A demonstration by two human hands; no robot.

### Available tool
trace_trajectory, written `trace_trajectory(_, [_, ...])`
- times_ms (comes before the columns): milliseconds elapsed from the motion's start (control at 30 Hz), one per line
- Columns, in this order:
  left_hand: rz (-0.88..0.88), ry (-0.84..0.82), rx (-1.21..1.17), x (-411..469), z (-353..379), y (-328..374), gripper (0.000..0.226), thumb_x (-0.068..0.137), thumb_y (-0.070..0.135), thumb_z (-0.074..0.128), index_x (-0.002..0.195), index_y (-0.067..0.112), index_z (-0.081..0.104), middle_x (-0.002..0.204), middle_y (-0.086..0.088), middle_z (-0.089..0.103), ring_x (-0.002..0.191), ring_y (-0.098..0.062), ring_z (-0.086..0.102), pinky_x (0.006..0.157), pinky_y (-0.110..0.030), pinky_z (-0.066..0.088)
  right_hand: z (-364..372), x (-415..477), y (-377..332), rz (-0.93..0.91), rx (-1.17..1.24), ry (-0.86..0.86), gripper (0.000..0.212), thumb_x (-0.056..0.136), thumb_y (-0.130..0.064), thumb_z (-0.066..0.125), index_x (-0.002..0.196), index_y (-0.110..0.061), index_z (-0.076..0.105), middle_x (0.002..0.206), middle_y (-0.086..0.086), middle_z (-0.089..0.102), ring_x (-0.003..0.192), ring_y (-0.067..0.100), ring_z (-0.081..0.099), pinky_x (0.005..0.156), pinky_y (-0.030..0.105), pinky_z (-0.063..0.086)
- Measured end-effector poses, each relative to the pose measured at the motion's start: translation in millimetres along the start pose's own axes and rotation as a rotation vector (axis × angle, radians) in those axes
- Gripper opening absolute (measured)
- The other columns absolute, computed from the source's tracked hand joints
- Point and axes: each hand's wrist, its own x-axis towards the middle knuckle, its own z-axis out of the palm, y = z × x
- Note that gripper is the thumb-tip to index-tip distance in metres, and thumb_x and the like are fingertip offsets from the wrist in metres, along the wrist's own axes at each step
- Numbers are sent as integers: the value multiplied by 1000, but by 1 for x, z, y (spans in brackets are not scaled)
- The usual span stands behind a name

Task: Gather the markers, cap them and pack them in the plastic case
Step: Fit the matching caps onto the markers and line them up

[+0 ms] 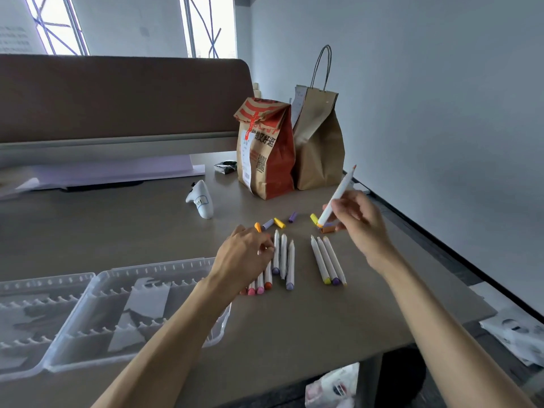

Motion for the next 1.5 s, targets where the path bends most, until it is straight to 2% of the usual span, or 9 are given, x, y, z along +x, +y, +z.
trace_trajectory(133, [-22,-11,-48,7,-2,0,17,90,23,55,92,21,71,95,5,67,97,-19,53,78,-35,48,0,-4,3,207,290,73,5,94,-14,61,97,-9,61,90,11,75,72,22,70,64,27,51])
trace_trajectory(233, [-64,10,-14,19,-11,-6,23,90,19,49,93,26,71,100,4,68,95,-19,60,77,-35,52,2,-6,3,242,340,61,6,93,-13,62,88,-13,64,91,12,75,71,19,70,64,26,52])
trace_trajectory(433, [25,-168,230,65,-27,-39,41,93,5,50,123,31,62,125,-4,50,120,-21,45,93,-39,47,0,-14,-1,288,326,45,3,92,-11,63,90,-11,65,92,12,76,73,19,73,64,24,57])
trace_trajectory(567, [72,-237,235,79,-20,-48,37,90,10,58,118,34,64,123,0,49,119,-20,42,97,-41,43,-7,-16,0,307,339,65,3,92,-13,64,94,-11,65,96,14,76,77,22,73,66,27,57])
trace_trajectory(767, [89,-270,234,81,-11,-54,21,85,41,68,103,31,69,115,4,53,113,-16,42,92,-41,45,-9,-16,-2,306,353,73,2,92,-12,63,91,-12,64,96,15,75,77,22,73,62,25,55])
trace_trajectory(967, [88,-262,213,83,-5,-62,12,90,26,64,101,26,69,113,2,60,112,-18,49,92,-41,45,-10,-16,-3,307,353,61,3,94,-13,60,93,-11,62,95,12,76,75,20,73,69,29,51])
trace_trajectory(1133, [-50,-183,-121,77,-8,-51,8,90,28,67,94,21,66,98,0,68,80,-12,61,69,-20,48,-11,-17,-6,310,411,59,9,95,-15,59,88,-11,62,94,14,76,73,19,72,65,26,54])
trace_trajectory(1333, [-46,-128,-534,39,-27,-4,5,89,21,68,89,26,66,86,2,70,70,-2,61,61,-12,45,-8,-21,-10,310,386,18,10,95,-17,58,85,-12,60,92,16,76,71,21,73,63,26,54])
trace_trajectory(1500, [-100,-107,-861,15,-32,15,12,93,10,61,102,7,67,81,4,68,57,1,50,54,-13,39,-10,-21,-9,223,408,146,6,85,-21,65,88,-16,64,79,9,73,69,23,71,58,23,50])
